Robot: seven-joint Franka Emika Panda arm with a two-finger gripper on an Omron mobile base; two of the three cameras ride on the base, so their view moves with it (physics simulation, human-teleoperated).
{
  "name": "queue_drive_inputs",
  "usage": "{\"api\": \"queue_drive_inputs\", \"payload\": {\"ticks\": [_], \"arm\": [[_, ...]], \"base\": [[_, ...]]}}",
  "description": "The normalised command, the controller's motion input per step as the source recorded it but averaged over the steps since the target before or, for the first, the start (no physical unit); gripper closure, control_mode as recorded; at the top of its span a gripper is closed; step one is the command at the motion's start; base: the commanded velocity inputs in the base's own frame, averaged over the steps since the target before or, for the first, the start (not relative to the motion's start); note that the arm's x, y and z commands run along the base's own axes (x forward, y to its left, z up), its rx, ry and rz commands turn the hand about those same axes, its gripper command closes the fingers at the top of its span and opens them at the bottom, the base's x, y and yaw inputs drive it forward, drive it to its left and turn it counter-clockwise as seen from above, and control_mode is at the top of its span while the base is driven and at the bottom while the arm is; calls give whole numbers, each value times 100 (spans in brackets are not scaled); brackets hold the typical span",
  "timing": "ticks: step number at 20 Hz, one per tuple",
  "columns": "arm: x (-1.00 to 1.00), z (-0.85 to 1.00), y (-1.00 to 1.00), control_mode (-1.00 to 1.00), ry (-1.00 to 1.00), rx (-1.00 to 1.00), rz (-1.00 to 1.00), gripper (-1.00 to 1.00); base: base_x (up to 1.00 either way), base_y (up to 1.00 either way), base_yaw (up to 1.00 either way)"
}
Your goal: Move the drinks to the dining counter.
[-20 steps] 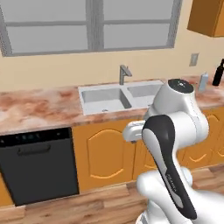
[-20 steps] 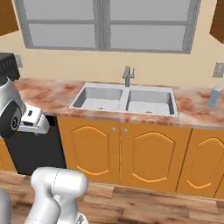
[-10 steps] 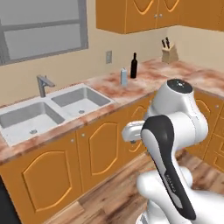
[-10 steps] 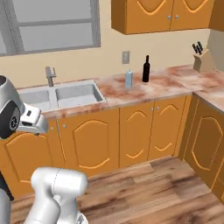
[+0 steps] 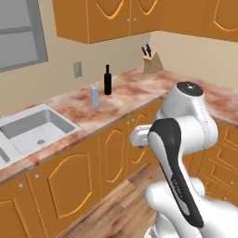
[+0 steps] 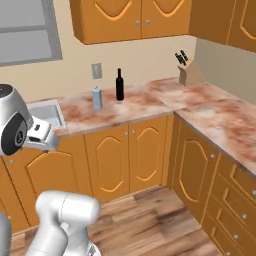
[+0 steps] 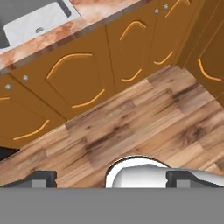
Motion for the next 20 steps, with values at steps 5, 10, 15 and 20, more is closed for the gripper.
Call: {"api": "queue_drive_inputs", "payload": {"ticks": [5, 10, 15, 20], "arm": [[0, 0, 0, 100, 0, 0, 0, -100], [0, 0, 0, 100, 0, 0, 0, -100], [0, 0, 0, 100, 0, 0, 0, -100], [0, 0, 0, 100, 0, 0, 0, -100]], "base": [[100, 4, 0], [100, 7, 0], [100, -2, 0], [100, 0, 0]]}}
